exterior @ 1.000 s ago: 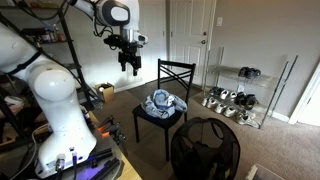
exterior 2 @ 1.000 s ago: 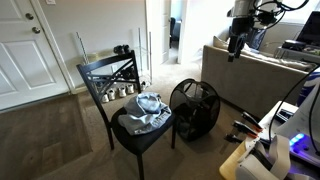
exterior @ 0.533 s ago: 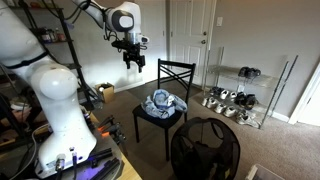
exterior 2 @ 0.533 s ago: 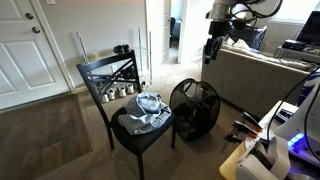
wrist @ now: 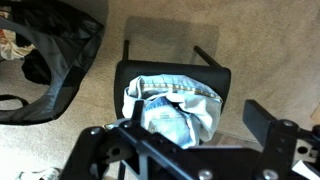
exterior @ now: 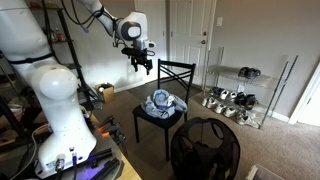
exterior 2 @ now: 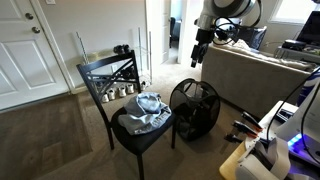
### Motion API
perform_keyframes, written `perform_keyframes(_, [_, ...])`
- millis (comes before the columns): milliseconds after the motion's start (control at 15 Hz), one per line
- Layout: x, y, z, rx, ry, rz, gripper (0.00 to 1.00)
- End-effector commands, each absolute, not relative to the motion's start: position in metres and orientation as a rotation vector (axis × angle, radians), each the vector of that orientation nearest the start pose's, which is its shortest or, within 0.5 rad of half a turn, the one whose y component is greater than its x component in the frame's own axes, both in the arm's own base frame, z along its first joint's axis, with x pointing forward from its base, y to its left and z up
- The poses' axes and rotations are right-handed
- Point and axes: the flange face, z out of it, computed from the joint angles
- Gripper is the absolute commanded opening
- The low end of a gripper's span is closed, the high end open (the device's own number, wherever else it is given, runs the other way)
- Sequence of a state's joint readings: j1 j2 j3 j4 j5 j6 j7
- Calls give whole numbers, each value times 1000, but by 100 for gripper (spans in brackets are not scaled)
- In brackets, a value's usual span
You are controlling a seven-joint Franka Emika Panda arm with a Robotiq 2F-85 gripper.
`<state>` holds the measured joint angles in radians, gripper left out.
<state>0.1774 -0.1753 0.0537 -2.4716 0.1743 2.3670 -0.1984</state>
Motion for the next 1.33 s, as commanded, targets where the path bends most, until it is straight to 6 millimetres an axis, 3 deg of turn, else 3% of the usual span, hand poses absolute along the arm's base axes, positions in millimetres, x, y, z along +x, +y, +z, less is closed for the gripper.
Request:
perform_keyframes(0, [451,108,364,-2986,-464,-99,100])
perform_keyframes(933, [453,105,368,-2972,-401,-38,100])
perform_keyframes(1133, [476,121,374,-3018,-260,4,100])
perform_keyframes(1267, [506,152,366,-3031,-213,48,100])
